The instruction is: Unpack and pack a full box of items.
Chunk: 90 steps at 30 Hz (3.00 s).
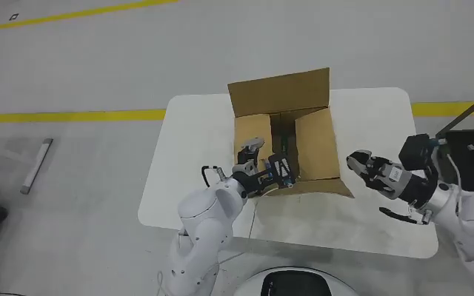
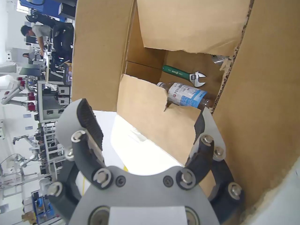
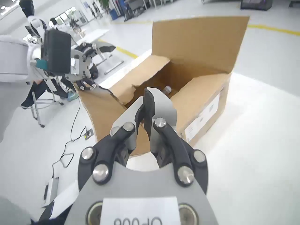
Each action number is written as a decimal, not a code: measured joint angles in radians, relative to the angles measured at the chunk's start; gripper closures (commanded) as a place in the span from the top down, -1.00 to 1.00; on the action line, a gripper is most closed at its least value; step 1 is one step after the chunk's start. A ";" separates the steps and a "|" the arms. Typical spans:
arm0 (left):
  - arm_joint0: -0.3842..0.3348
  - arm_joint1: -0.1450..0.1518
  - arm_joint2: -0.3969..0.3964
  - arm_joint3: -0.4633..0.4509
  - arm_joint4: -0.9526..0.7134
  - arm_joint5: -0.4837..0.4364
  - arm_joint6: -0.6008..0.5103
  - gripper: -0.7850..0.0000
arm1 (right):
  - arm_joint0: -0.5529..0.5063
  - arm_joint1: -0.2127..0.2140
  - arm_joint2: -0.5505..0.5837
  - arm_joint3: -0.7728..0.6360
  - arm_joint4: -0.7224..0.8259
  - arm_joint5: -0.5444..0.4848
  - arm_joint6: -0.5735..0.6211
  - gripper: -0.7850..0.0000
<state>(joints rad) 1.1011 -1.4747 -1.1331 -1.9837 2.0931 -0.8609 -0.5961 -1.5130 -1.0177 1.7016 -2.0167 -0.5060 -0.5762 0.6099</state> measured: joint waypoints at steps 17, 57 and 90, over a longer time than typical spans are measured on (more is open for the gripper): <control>0.008 0.001 -0.027 0.026 -0.125 0.151 0.041 1.00 | -0.014 0.014 -0.066 0.065 -0.088 -0.087 0.025 -1.00; -0.199 -0.051 0.170 0.436 0.008 0.440 -0.139 -1.00 | -0.130 0.008 0.090 0.044 -0.132 0.067 -0.224 -1.00; 0.005 -0.018 0.016 0.098 -0.165 0.299 -0.158 1.00 | -0.008 0.022 -0.042 0.047 -0.149 0.080 0.003 -1.00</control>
<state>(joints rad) 1.1057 -1.4929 -1.1175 -1.8858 1.9282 -0.5617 -0.7537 -1.5209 -0.9952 1.6594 -1.9700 -0.6552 -0.4960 0.6130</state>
